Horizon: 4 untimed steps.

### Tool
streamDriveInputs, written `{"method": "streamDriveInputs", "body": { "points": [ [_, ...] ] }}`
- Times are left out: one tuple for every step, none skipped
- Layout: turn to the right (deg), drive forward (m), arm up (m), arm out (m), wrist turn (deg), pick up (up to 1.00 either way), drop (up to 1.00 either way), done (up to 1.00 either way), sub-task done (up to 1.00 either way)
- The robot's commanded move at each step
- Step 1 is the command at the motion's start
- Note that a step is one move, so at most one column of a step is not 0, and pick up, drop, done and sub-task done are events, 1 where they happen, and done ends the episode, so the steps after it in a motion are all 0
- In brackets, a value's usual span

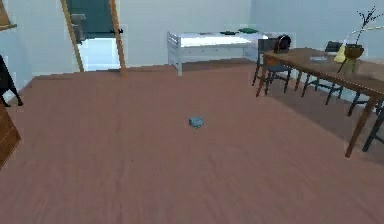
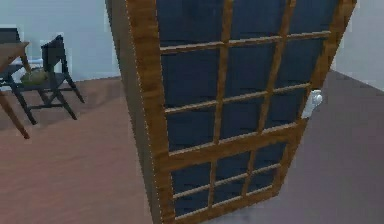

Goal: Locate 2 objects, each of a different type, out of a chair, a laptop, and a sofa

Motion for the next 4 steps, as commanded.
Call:
{"method": "streamDriveInputs", "body": {
  "points": [
    [18.0, 0.00, 0.00, 0.00, 0.0, 0.00, 0.00, 0.00, 0.00],
    [0.0, 0.55, 0.00, 0.00, 0.0, 0.00, 0.00, 0.00, 0.00],
    [45.0, 0.00, 0.00, 0.00, 0.0, 0.00, 0.00, 0.00, 0.00],
    [6.0, 0.00, 0.00, 0.00, 0.0, 0.00, 0.00, 0.00, 0.00]
  ]
}}
